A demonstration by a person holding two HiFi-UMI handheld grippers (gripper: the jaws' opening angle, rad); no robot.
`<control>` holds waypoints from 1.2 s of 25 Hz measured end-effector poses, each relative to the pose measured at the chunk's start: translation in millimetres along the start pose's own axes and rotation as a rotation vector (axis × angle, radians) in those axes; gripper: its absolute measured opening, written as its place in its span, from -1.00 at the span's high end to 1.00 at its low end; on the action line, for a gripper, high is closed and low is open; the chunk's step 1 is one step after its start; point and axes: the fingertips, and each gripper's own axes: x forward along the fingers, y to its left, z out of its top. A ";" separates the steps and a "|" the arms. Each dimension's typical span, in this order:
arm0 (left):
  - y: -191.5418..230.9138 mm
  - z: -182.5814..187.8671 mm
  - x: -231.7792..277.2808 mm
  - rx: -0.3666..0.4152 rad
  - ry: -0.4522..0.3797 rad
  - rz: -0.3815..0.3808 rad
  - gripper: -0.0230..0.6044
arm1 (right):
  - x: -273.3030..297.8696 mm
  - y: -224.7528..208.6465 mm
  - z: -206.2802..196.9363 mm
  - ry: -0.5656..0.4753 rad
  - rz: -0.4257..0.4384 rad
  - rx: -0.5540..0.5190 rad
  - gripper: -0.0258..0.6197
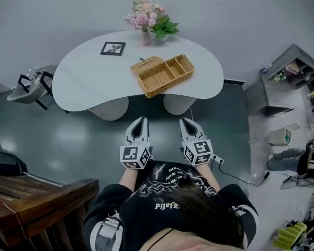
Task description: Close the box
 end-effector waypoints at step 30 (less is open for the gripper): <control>137.4 26.2 100.7 0.006 0.029 0.093 0.85 | 181.9 -33.8 63.7 -0.023 -0.045 0.048 0.84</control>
